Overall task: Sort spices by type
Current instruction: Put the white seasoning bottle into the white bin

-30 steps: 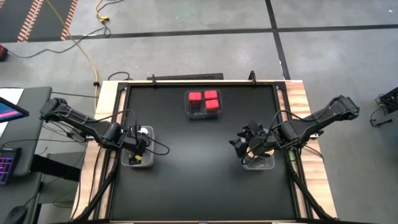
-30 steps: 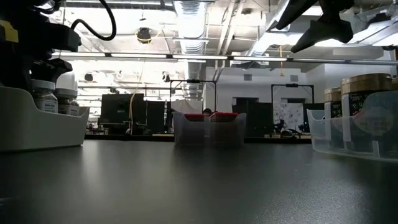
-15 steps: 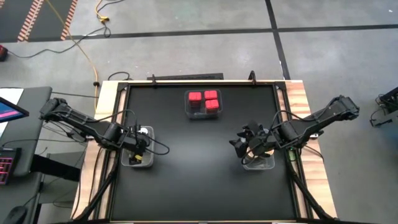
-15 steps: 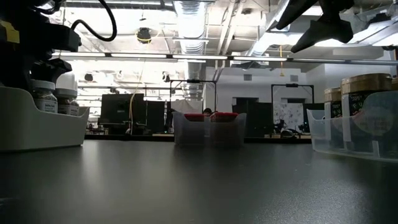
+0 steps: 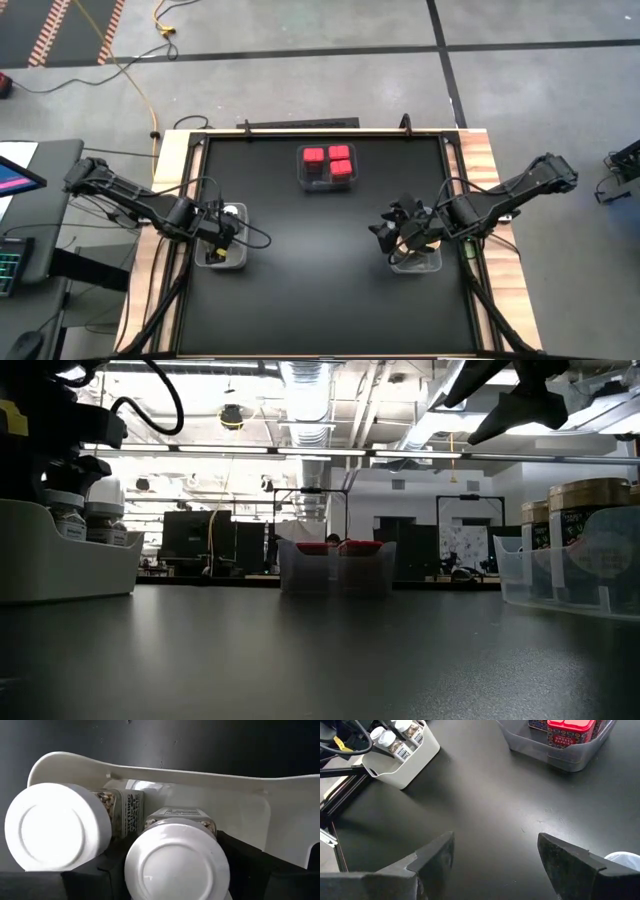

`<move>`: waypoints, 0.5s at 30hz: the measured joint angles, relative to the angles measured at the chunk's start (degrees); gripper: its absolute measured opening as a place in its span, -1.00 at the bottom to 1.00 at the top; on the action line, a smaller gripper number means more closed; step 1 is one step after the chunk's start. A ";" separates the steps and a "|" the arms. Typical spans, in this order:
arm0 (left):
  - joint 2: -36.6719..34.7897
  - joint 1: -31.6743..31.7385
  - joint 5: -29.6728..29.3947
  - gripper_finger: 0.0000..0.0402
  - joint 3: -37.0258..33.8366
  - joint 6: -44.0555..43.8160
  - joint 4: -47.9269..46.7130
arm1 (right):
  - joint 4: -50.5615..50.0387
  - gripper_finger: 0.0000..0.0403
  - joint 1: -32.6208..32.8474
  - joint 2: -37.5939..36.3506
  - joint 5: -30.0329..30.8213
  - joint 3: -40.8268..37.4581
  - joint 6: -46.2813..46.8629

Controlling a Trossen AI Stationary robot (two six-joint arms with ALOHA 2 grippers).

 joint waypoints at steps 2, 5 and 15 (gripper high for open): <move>0.00 0.00 0.01 0.23 0.00 0.00 0.29 | 0.00 0.55 0.00 0.00 0.00 0.00 0.00; 0.00 0.00 0.00 0.23 0.00 0.02 1.01 | 0.00 0.55 0.00 0.00 0.02 0.00 0.00; 0.02 0.02 0.00 0.23 1.41 0.00 0.25 | 0.00 0.55 0.00 0.00 0.02 0.00 0.00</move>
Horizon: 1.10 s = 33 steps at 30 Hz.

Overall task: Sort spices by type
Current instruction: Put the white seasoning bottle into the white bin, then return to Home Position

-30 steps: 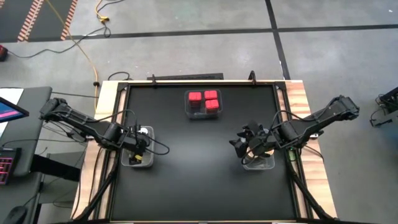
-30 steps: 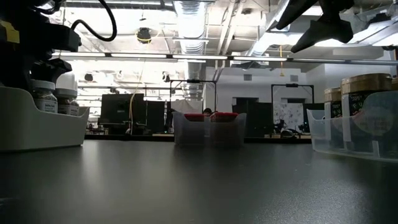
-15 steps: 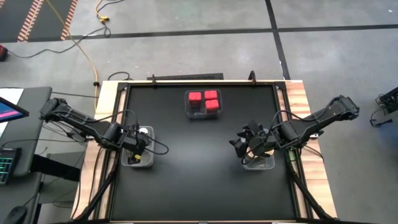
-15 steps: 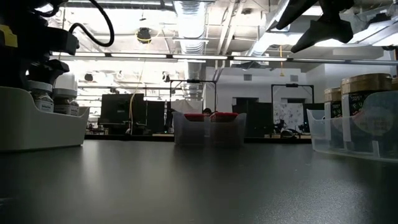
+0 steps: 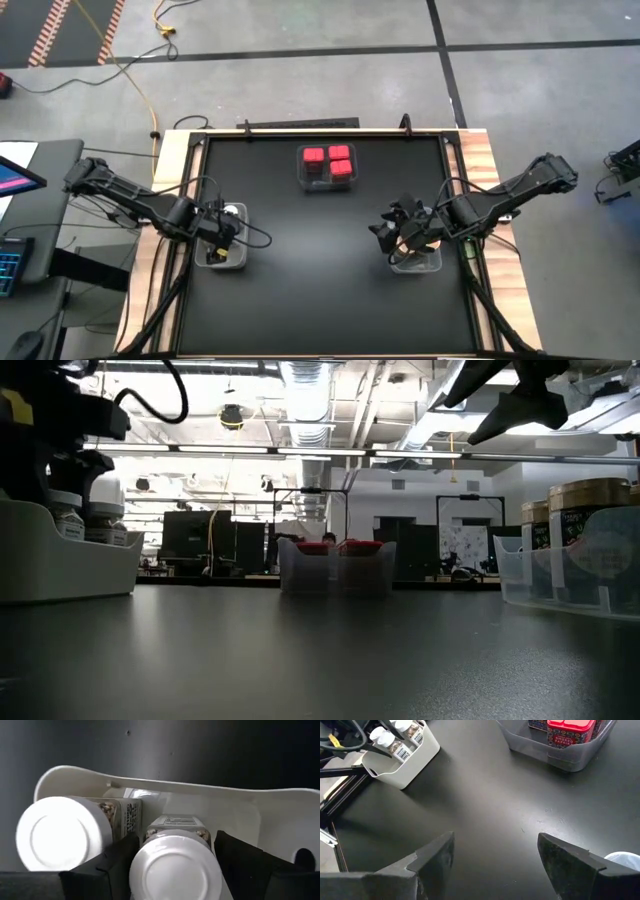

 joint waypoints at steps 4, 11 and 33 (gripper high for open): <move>-0.02 -0.02 0.02 0.23 2.13 -0.05 -2.53 | 0.00 0.55 0.01 0.00 0.00 0.00 0.00; 0.00 -0.02 0.07 0.23 5.96 -2.56 -10.49 | 0.01 0.55 0.01 0.00 0.00 0.00 -0.45; -0.04 -0.02 0.75 0.23 20.91 4.83 -13.25 | 0.47 0.55 0.00 -0.02 -0.02 0.00 -1.42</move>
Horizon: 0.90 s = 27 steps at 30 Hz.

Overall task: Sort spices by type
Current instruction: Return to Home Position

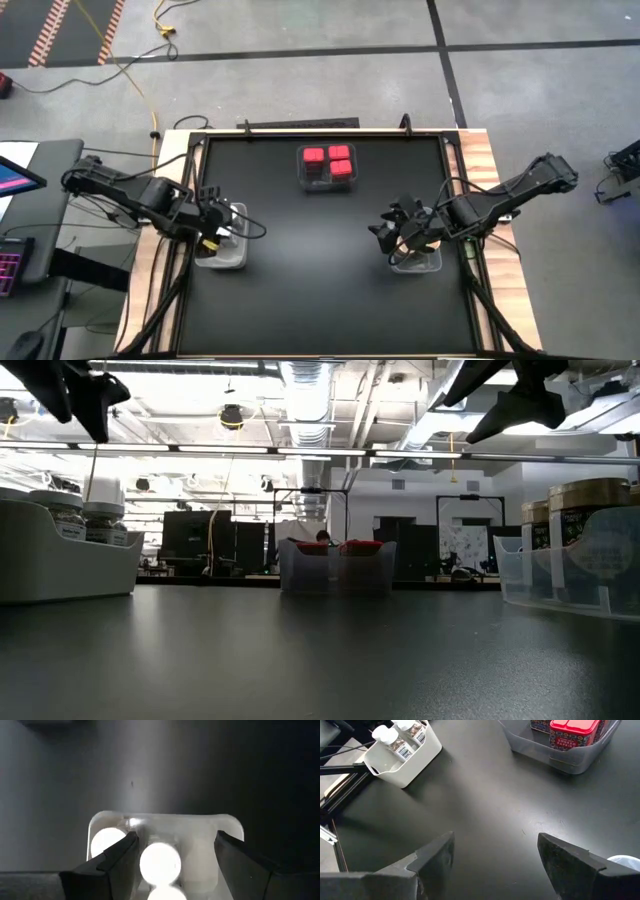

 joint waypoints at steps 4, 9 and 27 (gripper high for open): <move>-2.99 -0.51 -5.54 0.23 -3.89 1.06 10.14 | -0.04 0.55 0.00 0.00 0.00 0.00 -0.02; -13.67 -1.36 -7.81 0.23 -14.58 4.16 25.36 | -0.20 0.55 0.00 0.00 -0.02 0.00 -0.07; -45.67 6.87 -7.59 0.23 -42.46 19.59 57.72 | -0.25 0.55 -1.54 0.00 -0.02 0.00 -0.17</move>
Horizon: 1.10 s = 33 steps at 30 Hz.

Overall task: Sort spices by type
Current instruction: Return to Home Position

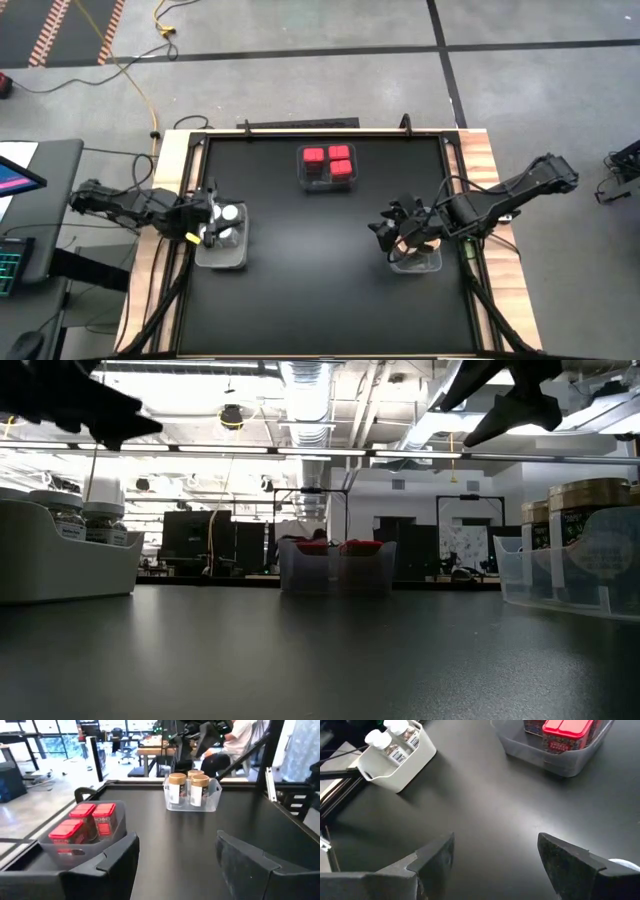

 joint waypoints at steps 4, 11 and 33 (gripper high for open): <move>-5.07 2.65 3.68 0.23 -2.59 -1.13 0.81 | -0.03 0.55 -1.18 0.00 0.00 0.00 0.00; -8.30 3.99 7.52 0.23 -6.40 -2.63 3.91 | -0.15 0.55 -0.97 0.00 -0.02 -0.02 -4.17; -8.41 13.84 19.34 0.23 -17.19 -5.55 18.60 | -0.17 0.55 -1.05 0.00 0.00 -0.02 -7.39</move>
